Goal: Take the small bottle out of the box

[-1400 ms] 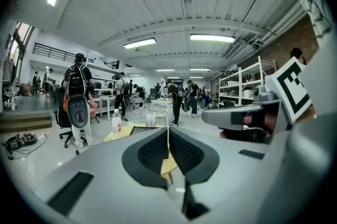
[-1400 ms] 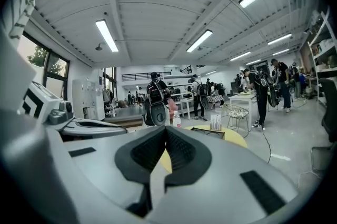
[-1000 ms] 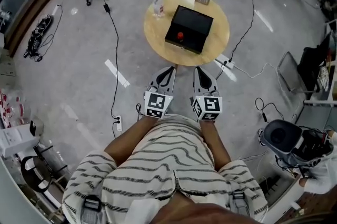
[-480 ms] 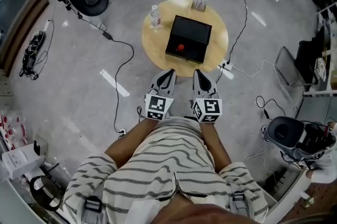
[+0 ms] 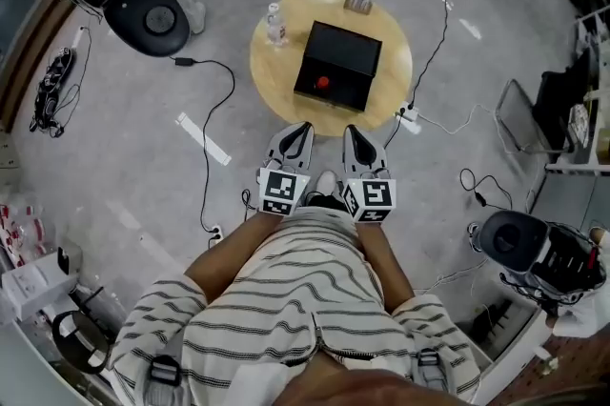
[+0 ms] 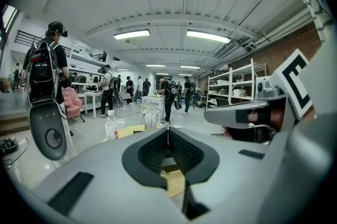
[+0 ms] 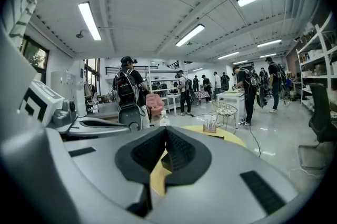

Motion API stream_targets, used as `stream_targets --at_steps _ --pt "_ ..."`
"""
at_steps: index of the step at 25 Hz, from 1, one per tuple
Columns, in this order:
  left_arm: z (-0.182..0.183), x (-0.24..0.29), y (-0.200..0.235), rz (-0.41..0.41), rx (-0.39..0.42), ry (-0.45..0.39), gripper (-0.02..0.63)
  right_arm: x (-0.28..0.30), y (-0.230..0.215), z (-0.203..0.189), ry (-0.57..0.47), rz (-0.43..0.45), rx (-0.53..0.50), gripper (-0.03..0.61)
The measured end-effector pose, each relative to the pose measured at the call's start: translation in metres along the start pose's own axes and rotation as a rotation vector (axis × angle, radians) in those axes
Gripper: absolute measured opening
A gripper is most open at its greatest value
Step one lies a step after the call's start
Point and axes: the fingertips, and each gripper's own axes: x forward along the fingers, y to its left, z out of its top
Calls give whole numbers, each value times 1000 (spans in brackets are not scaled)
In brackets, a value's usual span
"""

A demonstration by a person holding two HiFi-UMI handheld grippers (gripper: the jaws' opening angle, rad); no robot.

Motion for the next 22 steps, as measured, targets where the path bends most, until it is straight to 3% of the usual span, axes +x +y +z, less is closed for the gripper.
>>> stream_targets --at_steps 12,22 --pt "3 25 20 86 -25 8 26 21 -26 -3 19 28 15 18" --pt "-4 39 16 93 -30 39 26 25 -33 -11 39 55 24 18"
